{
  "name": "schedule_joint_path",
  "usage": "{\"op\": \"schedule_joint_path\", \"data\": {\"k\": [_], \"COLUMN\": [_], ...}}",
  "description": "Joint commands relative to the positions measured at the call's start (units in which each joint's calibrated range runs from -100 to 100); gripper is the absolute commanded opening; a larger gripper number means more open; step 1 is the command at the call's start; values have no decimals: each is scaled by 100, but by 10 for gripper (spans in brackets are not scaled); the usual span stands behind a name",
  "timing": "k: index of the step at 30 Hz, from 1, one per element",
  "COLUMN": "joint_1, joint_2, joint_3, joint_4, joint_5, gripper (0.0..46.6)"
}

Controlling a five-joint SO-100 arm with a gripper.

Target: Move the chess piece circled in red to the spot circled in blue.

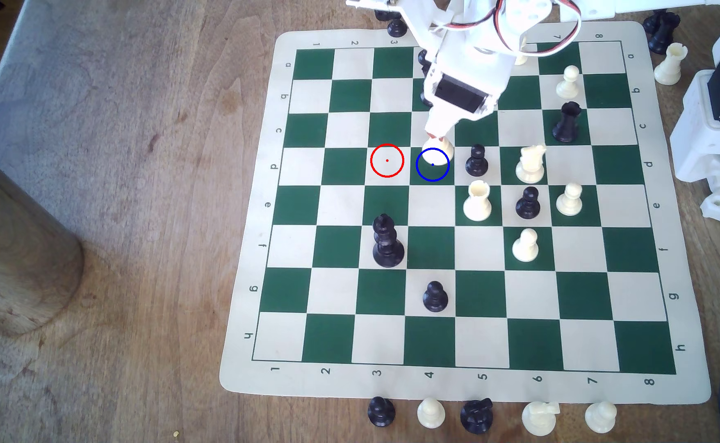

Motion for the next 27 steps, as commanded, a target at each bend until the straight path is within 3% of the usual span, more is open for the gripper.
{"op": "schedule_joint_path", "data": {"k": [1,27], "joint_1": [20,106], "joint_2": [-504,251], "joint_3": [113,58], "joint_4": [-306,-732], "joint_5": [24,93], "gripper": [15,15]}}
